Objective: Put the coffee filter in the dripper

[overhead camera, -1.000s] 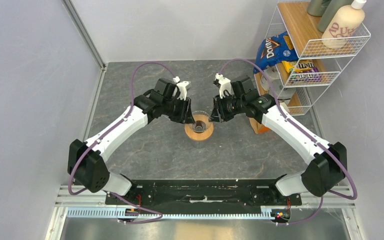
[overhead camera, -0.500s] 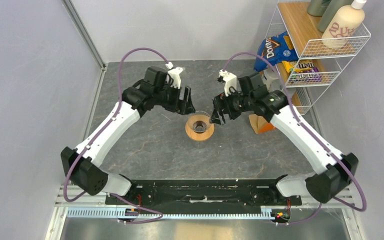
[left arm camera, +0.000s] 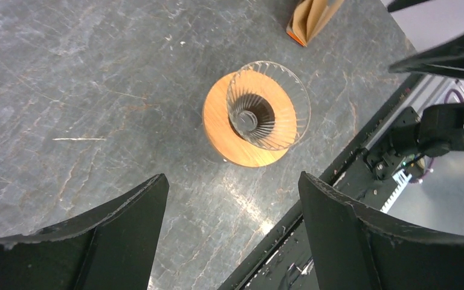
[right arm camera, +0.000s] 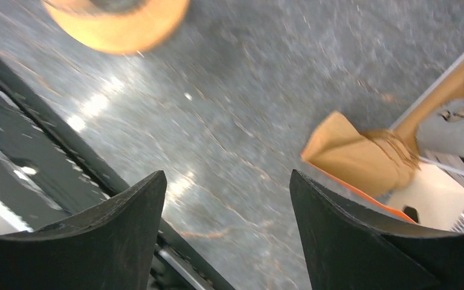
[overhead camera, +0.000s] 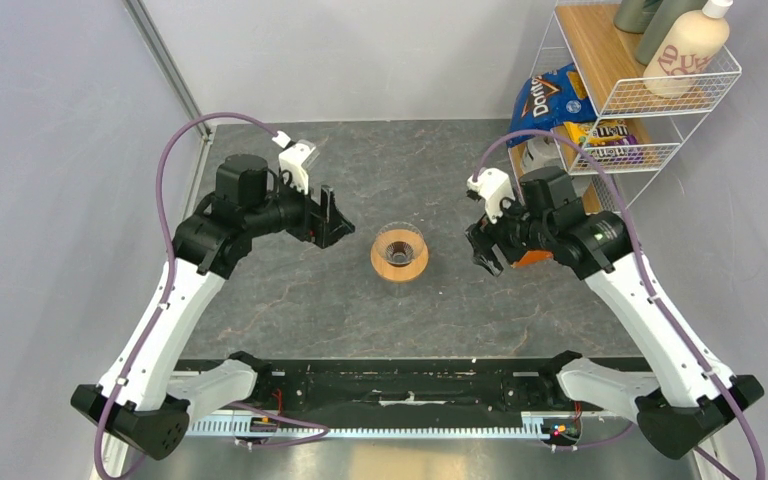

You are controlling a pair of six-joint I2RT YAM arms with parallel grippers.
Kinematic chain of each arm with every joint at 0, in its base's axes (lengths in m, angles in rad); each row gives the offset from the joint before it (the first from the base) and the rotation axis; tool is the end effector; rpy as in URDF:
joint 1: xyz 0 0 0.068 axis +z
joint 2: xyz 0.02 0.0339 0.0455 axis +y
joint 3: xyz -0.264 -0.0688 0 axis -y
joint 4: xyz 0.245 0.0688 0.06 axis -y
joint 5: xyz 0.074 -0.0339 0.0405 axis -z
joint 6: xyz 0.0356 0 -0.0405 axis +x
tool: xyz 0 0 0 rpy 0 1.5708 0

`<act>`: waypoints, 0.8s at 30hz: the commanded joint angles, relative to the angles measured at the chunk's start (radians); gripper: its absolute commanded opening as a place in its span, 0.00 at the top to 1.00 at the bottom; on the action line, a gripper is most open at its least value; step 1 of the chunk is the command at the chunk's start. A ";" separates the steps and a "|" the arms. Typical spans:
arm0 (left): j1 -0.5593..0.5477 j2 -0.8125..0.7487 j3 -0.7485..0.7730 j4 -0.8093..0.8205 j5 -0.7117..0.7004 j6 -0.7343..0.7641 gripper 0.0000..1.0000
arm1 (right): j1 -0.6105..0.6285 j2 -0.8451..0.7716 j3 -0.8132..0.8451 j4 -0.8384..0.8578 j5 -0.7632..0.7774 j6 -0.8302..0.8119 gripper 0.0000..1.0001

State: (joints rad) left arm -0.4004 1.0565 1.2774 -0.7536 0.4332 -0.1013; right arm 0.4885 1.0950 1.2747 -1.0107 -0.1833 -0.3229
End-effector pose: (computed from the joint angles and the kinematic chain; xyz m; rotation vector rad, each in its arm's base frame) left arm 0.1854 -0.0947 0.4016 0.5801 2.0592 -0.7535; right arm 0.1761 0.1009 0.3705 -1.0270 2.1741 0.2972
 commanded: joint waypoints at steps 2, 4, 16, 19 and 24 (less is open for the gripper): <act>0.001 -0.006 -0.035 0.027 0.119 0.070 0.14 | -0.001 0.087 -0.032 -0.002 0.148 -0.259 0.22; 0.000 -0.001 -0.035 0.025 0.147 0.070 0.14 | -0.001 0.151 -0.016 0.004 0.176 -0.341 0.23; 0.004 -0.020 -0.035 0.017 0.179 0.067 0.16 | -0.049 0.466 0.041 0.111 0.312 -0.649 0.19; 0.005 -0.025 -0.041 0.017 0.183 0.062 0.16 | -0.070 0.526 0.071 0.110 0.308 -0.684 0.19; 0.005 -0.029 -0.043 0.021 0.196 0.052 0.16 | -0.093 0.601 0.081 0.135 0.331 -0.742 0.19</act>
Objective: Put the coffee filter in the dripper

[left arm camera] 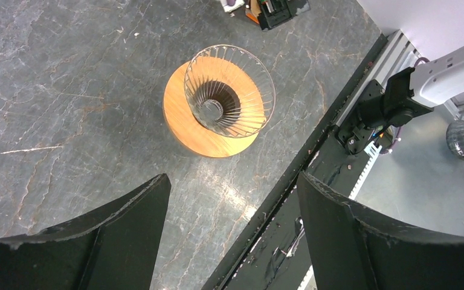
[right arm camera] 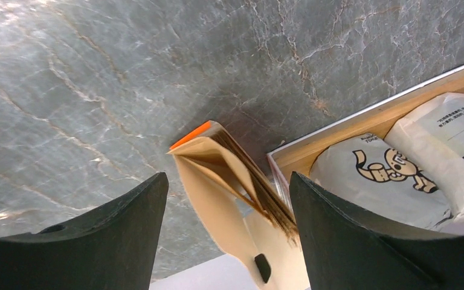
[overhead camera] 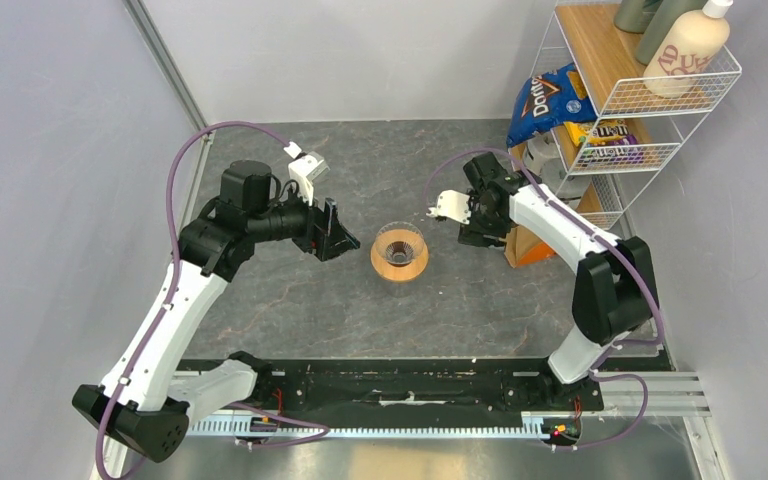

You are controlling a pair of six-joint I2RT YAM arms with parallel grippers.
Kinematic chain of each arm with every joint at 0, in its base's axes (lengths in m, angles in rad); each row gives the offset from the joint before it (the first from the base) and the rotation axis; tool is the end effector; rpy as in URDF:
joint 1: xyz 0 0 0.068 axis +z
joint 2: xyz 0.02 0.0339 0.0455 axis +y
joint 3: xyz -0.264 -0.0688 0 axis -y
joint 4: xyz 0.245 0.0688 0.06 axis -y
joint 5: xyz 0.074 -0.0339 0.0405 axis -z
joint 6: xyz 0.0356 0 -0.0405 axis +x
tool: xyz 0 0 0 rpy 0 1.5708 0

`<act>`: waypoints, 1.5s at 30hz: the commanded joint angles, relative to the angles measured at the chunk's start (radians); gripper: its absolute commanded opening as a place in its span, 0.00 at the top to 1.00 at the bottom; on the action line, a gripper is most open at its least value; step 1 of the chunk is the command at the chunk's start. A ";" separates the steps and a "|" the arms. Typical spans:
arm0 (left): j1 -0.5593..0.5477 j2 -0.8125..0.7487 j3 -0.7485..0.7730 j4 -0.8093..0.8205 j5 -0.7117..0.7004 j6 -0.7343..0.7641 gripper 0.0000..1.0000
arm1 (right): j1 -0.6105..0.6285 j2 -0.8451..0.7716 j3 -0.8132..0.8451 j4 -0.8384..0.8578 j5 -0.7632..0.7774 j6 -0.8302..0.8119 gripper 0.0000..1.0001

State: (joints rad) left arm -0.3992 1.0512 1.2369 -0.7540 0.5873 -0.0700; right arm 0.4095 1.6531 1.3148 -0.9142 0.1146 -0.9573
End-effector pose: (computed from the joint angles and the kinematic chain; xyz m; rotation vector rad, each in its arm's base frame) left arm 0.1821 -0.0982 0.3911 0.6989 2.0483 -0.8999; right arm 0.3015 0.1264 0.2480 -1.7809 2.2287 -0.2814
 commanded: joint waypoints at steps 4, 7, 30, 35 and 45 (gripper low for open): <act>0.004 -0.012 -0.002 0.022 0.054 0.012 0.16 | -0.036 0.097 0.056 0.054 0.043 -0.142 0.19; 0.004 -0.005 0.002 0.022 0.053 0.007 0.16 | -0.055 0.124 0.066 0.055 0.047 -0.160 0.25; 0.008 0.040 0.029 0.030 0.034 -0.014 0.17 | -0.087 0.013 0.087 -0.037 -0.020 -0.186 1.00; 0.009 0.046 0.029 0.037 0.024 -0.024 0.17 | -0.086 -0.052 0.110 -0.062 -0.067 -0.178 1.00; 0.011 0.033 0.038 0.065 -0.062 -0.056 0.17 | -0.084 -0.157 0.271 -0.181 -0.299 0.027 1.00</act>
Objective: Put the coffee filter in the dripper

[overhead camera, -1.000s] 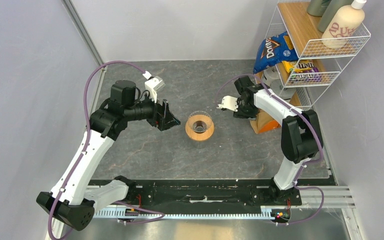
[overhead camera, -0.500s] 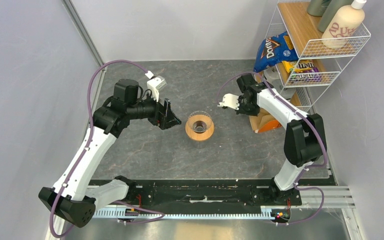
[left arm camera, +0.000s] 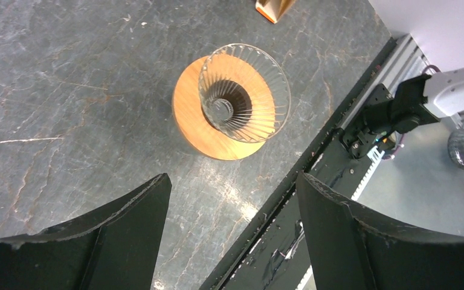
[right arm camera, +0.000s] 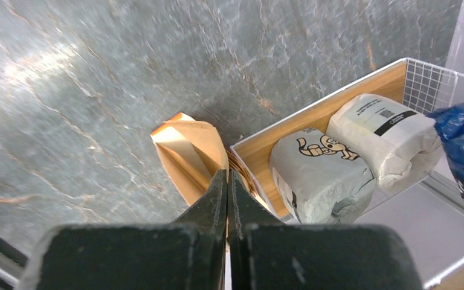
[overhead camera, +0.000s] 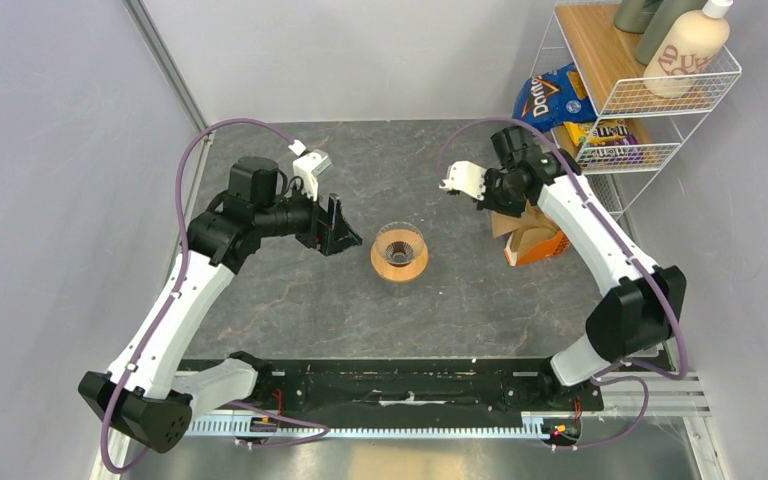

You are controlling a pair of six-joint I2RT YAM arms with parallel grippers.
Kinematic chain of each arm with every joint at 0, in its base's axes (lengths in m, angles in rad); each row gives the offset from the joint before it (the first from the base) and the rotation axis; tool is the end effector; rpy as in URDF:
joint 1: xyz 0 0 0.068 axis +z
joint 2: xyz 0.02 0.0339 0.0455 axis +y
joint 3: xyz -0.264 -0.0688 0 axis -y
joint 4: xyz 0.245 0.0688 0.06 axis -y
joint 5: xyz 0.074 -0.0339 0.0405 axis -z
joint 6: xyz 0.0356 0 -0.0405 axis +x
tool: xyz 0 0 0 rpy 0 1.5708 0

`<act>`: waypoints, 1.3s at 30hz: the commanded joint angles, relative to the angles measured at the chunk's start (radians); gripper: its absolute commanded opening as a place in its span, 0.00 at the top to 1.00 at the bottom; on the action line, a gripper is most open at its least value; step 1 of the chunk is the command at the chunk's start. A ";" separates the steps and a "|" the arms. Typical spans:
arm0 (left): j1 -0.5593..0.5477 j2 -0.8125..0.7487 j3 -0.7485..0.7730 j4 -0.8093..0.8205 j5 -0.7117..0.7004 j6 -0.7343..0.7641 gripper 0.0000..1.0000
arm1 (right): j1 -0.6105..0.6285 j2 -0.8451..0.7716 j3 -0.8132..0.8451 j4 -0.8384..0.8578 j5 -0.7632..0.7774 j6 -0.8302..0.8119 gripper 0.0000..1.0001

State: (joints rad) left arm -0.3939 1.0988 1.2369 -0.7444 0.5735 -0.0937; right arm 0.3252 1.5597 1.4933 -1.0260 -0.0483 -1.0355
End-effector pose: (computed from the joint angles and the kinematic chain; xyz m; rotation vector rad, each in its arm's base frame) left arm 0.1955 -0.1022 0.3826 0.6584 2.1042 -0.8989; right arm 0.2988 0.1026 0.3238 -1.6929 2.0670 -0.1661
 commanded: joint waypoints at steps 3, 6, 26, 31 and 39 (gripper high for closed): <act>0.007 -0.045 0.036 0.091 -0.071 -0.037 0.17 | 0.000 -0.088 0.154 -0.078 -0.217 0.219 1.00; 0.009 -0.083 0.025 0.146 -0.058 -0.027 0.17 | 0.000 -0.117 0.219 -0.072 -0.299 0.370 1.00; -0.225 0.111 0.117 0.321 0.110 0.033 0.12 | 0.070 -0.213 0.233 -0.002 -0.769 0.955 1.00; -0.264 0.133 0.099 0.307 0.103 0.058 0.11 | 0.102 -0.243 0.210 0.016 -0.786 0.977 1.00; -0.281 0.138 0.082 0.291 0.160 0.072 0.33 | 0.123 -0.248 0.210 0.019 -0.816 0.993 1.00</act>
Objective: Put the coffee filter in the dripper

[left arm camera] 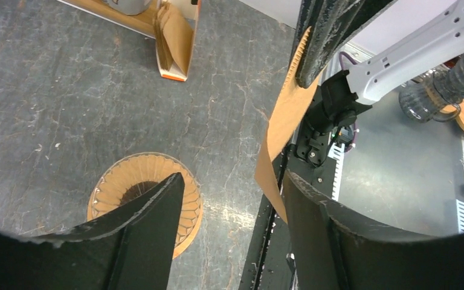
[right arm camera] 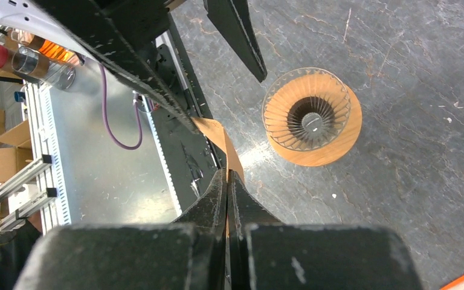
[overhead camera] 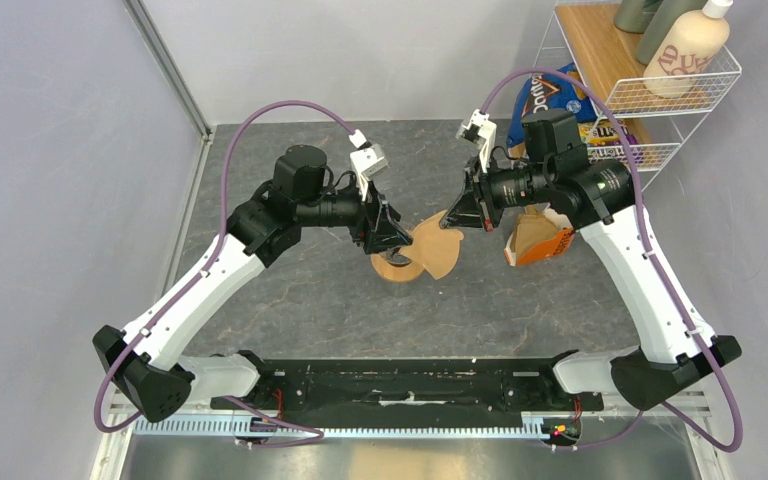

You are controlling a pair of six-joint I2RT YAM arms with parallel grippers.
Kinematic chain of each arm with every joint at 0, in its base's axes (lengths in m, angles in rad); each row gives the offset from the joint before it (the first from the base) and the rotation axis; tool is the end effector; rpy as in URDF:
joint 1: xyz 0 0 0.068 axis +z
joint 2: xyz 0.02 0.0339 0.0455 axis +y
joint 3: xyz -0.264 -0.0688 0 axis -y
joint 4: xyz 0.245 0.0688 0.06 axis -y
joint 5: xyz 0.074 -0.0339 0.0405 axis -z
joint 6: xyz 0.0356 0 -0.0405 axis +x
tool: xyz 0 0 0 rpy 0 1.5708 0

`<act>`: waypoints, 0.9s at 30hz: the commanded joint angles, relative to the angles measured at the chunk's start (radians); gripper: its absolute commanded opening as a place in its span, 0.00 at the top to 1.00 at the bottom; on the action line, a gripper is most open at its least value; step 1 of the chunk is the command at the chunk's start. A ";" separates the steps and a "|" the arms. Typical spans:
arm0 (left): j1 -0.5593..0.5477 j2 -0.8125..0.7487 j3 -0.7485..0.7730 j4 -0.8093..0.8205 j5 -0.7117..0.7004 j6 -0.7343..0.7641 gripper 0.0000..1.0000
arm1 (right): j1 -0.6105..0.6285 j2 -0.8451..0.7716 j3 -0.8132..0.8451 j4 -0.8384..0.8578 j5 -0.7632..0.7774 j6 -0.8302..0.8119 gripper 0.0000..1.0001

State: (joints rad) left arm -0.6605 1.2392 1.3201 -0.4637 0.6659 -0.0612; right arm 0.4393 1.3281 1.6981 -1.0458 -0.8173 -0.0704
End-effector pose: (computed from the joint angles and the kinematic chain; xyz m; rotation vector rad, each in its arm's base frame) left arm 0.1982 -0.1818 0.4046 1.0273 1.7570 -1.1139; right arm 0.2062 0.1256 0.4528 -0.9833 1.9857 1.1145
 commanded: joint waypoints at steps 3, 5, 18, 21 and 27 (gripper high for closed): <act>-0.022 -0.004 -0.012 0.028 0.088 0.029 0.38 | 0.019 -0.013 0.005 0.050 -0.062 0.046 1.00; -0.025 -0.003 -0.010 0.028 0.090 0.027 0.41 | 0.025 -0.015 0.003 0.055 -0.065 0.049 1.00; 0.007 -0.023 -0.041 0.118 0.073 -0.128 0.98 | 0.030 -0.076 -0.125 0.108 -0.028 0.044 0.03; 0.040 -0.023 -0.066 0.176 0.101 -0.207 0.98 | 0.030 -0.121 -0.195 0.149 -0.041 0.045 0.03; 0.041 -0.036 -0.111 0.244 0.176 -0.242 0.98 | 0.030 -0.128 -0.236 0.178 -0.043 0.031 0.36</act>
State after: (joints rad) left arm -0.6167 1.2358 1.2331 -0.3187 0.7589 -0.2325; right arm 0.4675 1.2209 1.4685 -0.9405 -0.8532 -0.0330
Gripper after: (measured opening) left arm 0.032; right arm 0.777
